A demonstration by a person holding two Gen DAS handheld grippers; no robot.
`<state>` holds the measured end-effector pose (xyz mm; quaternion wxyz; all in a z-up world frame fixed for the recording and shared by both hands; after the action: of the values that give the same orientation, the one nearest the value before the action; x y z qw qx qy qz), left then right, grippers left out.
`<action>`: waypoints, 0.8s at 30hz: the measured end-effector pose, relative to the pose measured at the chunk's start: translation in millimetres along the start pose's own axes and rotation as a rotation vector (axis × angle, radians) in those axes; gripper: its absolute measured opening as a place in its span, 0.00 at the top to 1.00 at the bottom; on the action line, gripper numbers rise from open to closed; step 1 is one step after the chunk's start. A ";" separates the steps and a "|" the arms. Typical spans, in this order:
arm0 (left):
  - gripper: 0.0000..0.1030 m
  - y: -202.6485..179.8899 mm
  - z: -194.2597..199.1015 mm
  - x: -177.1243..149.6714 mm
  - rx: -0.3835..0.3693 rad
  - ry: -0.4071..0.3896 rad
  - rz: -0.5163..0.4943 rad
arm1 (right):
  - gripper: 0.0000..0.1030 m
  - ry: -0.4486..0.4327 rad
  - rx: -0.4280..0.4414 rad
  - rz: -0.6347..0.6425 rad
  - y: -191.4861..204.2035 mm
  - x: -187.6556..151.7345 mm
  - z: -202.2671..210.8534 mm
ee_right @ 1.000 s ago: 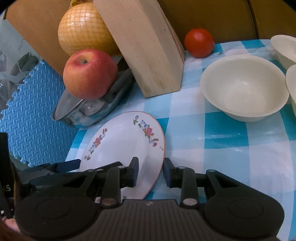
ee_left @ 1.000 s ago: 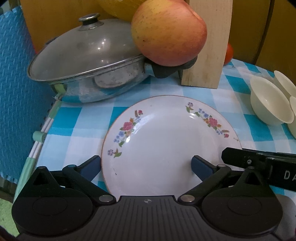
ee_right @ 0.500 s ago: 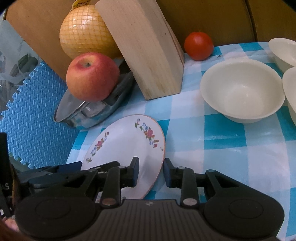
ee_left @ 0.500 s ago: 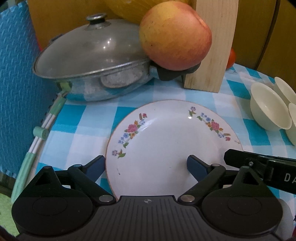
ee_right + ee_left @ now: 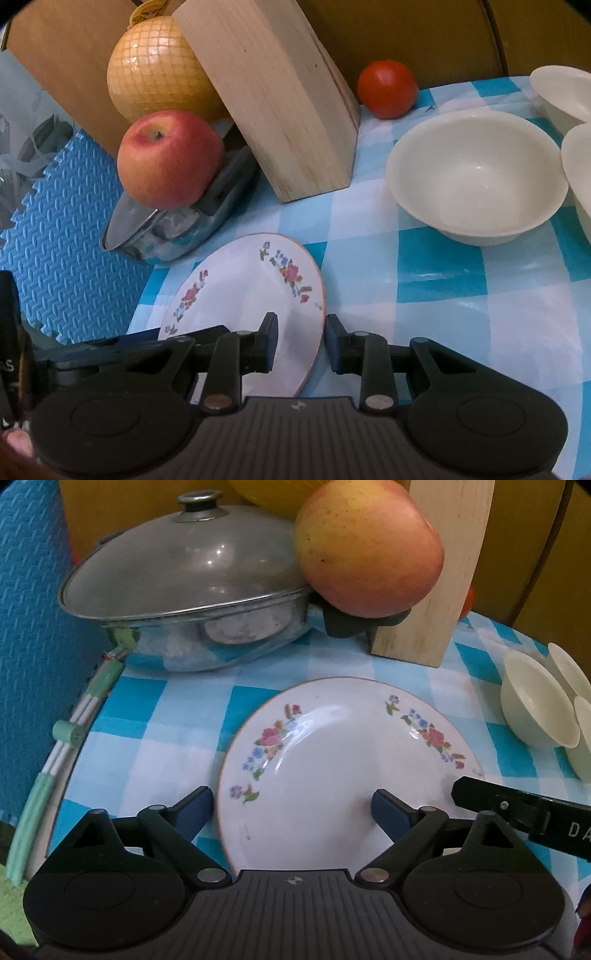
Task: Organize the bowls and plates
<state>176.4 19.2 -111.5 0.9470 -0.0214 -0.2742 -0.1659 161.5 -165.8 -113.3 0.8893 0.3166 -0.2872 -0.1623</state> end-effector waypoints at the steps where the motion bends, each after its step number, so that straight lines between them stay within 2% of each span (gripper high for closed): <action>1: 0.06 -3.1 -0.8 1.0 0.004 0.002 -0.008 | 0.70 -0.001 0.001 0.000 0.7 0.0 -0.4; 9: 0.10 -2.1 3.4 3.0 -0.013 0.010 0.038 | 0.71 -0.018 -0.005 0.001 1.9 3.0 6.4; 14: 0.10 -4.0 11.1 6.6 -0.007 -0.017 0.023 | 0.71 -0.026 -0.006 0.013 4.1 4.1 11.0; 17: 0.10 -3.9 9.7 4.3 -0.012 0.001 0.028 | 0.71 -0.019 -0.013 0.006 3.6 1.4 12.4; 24: 0.10 -6.1 25.6 10.0 -0.036 -0.043 0.034 | 0.71 -0.061 0.022 -0.018 8.5 9.1 31.1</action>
<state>169.2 13.8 -84.9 0.9431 -0.0465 -0.2910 -0.1541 150.4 -178.4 -84.2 0.8750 0.3240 -0.3133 -0.1767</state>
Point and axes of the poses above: each gripper's, at about its wrist camera, not at the fingertips, and z roughly against the way its jaws point, y to its left, x to its top, the point moved 7 cm from there along -z, roughly the way its jaws point, and after that the axes turned 10 degrees about -z, right-handed, at the moved point
